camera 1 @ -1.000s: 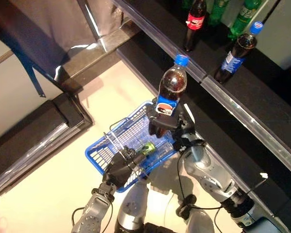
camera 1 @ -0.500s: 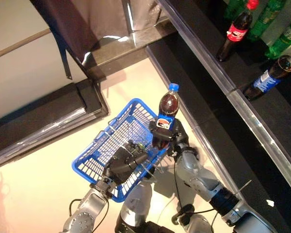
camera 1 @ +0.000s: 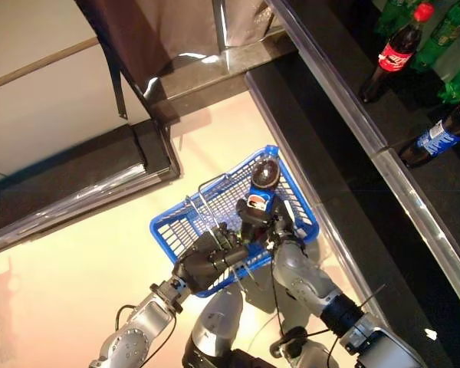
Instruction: Pick up the drink and place into the basket.
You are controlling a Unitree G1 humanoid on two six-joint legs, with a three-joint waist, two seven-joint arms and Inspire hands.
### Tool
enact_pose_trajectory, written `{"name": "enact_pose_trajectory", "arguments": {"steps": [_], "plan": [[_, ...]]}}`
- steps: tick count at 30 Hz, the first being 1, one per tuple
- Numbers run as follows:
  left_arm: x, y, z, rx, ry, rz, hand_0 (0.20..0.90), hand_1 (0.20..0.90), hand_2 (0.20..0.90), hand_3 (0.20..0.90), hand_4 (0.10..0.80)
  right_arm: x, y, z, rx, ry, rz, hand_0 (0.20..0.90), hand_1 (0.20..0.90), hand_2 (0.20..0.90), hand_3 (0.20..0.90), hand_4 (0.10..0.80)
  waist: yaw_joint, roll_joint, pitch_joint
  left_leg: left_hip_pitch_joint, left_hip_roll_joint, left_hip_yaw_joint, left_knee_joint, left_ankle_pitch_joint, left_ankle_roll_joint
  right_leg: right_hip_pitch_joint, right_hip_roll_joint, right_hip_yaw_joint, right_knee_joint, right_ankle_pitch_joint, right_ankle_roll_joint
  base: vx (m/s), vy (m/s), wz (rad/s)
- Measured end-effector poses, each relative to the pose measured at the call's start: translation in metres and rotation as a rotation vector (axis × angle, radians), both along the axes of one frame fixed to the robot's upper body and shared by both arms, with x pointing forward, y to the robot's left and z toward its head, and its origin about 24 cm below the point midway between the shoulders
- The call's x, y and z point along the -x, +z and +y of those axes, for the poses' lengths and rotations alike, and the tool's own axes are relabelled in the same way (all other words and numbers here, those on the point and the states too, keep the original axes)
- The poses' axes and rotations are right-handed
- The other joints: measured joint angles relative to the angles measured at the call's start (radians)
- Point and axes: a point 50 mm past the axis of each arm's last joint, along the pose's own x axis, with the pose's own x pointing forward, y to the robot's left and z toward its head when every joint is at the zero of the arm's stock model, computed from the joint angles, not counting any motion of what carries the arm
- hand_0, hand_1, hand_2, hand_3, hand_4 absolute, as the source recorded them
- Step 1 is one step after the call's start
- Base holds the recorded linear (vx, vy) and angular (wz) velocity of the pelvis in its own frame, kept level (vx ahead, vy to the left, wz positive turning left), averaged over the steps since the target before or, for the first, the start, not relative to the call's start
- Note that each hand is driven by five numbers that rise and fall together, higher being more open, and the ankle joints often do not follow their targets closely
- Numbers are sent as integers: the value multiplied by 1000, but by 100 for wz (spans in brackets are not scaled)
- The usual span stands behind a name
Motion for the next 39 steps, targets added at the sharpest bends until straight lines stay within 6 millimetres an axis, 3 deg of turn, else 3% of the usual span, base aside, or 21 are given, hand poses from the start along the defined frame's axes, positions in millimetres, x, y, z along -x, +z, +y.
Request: {"name": "enact_pose_trajectory", "arguments": {"steps": [5,10,14,34,39], "plan": [[-2,3,-1,11,-32,-21,300,300,300,200,100,2,-15,-3,-165,-44,121,300,300,300,200,100,6,0,0,-11,0,-13,0,0,-4,-2,2,-14,-1,-3,0,-6,-29,7],[-3,4,-2,20,-42,-27,300,300,300,200,100,6,-23,14,-404,-22,213,300,300,300,200,100,18,0,0,-10,4,-16,0,-1,-7,-1,6,-15,-1,-6,-1,0,-15,0],[-3,6,0,9,-51,-42,300,300,300,200,100,9,-28,24,-460,2,248,300,300,300,200,100,35,0,0,-11,4,-17,0,-1,-7,-1,7,-15,-1,-6,-1,0,0,0],[-8,10,-7,-49,-141,-69,300,300,300,200,100,9,-34,21,-432,12,233,300,300,300,200,100,45,-2,-2,-32,5,-24,10,0,-8,-14,12,-15,0,-6,-2,0,0,0],[-7,13,-10,-49,-168,-77,300,300,300,200,100,11,-55,18,-310,67,324,300,300,300,200,100,47,-5,-5,-45,-1,-40,15,1,-9,-17,13,-16,1,-8,-2,2,-2,8]]}}
